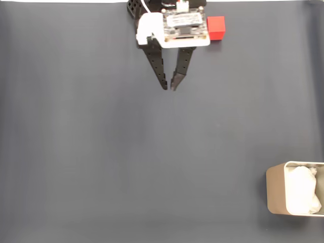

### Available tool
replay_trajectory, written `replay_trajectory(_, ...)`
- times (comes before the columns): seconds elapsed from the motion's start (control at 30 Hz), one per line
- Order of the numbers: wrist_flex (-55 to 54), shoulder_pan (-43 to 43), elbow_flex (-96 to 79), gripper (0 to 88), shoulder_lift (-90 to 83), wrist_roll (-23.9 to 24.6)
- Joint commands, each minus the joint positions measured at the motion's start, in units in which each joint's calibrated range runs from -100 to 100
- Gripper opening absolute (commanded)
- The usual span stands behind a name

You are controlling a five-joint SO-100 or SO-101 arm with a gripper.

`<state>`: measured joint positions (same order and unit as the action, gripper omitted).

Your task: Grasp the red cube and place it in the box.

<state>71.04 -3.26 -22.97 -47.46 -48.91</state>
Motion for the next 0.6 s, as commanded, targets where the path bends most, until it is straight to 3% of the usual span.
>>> replay_trajectory(0.0,-2.03,-2.35,-0.67,0.0,-2.11,-0.73)
replay_trajectory(0.57,-3.09,-14.49,-10.98,0.0,-9.91,-1.71)
